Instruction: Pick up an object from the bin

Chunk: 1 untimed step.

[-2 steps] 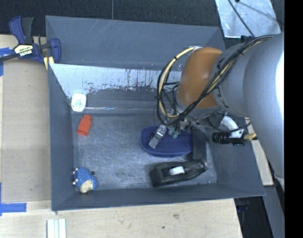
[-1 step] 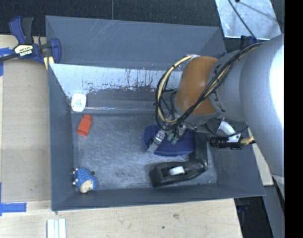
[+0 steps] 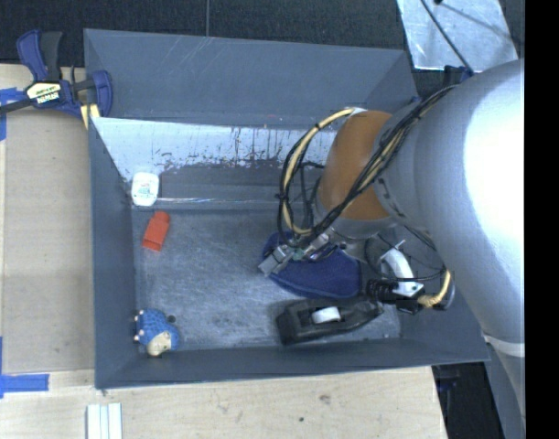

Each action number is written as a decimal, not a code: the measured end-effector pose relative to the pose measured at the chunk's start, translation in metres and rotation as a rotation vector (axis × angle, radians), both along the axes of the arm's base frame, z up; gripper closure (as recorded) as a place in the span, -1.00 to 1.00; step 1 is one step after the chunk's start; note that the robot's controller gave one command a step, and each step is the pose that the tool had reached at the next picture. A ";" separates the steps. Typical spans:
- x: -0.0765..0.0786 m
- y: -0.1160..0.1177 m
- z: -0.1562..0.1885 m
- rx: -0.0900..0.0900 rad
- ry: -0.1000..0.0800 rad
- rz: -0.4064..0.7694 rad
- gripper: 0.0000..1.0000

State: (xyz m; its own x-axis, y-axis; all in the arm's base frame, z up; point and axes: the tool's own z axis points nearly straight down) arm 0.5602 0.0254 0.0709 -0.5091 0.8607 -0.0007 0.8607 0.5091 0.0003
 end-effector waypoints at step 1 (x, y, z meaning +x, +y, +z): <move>0.003 -0.001 0.002 -0.002 -0.009 0.002 1.00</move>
Offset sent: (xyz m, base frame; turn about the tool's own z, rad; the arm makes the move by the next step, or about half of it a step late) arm 0.0000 0.0000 0.0000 0.0000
